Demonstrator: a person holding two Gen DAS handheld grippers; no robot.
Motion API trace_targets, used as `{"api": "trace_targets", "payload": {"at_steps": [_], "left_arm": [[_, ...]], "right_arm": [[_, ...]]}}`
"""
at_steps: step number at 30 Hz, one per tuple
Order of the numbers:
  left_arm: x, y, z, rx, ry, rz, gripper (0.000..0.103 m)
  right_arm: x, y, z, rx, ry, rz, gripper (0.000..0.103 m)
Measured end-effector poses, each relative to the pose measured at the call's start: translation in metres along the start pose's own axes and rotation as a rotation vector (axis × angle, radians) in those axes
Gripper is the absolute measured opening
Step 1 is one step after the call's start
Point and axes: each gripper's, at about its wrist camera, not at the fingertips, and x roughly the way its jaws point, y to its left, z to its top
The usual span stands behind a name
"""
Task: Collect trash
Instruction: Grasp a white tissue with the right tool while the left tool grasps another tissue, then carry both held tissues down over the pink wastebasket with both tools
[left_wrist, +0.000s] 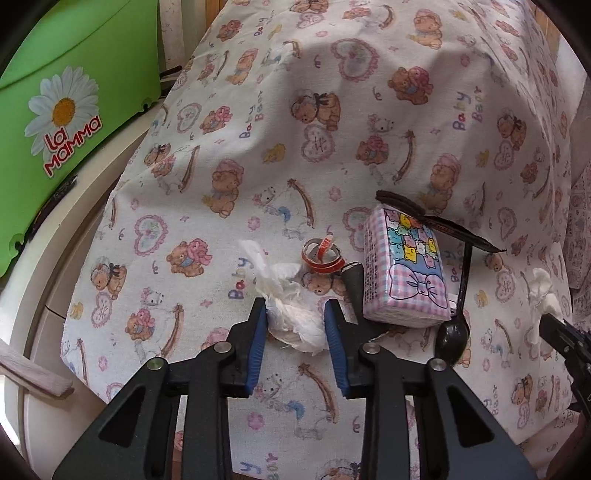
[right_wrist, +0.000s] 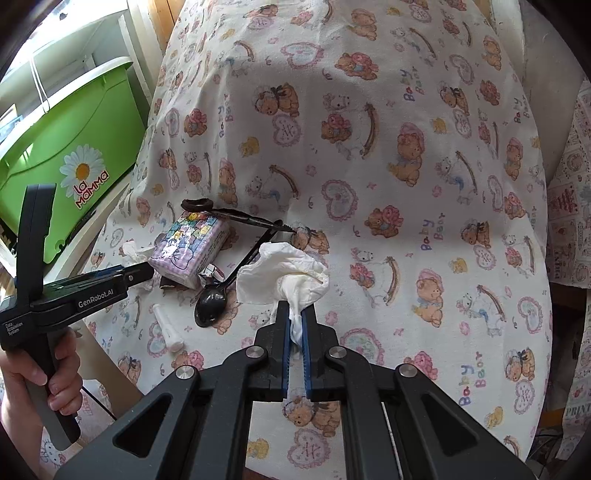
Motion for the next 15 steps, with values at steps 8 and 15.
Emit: {"api": "trace_targets", "payload": {"at_steps": [8,15], "left_arm": [[-0.028,0.001,0.001,-0.025,-0.062,-0.012,0.008],[-0.054,0.007,-0.002,-0.039,-0.126,-0.034,0.007]], "right_arm": [[-0.013,-0.014,0.004,0.043,-0.016,0.041,0.006],[-0.024,-0.007,-0.004,-0.007,-0.027,0.038,0.006]]}}
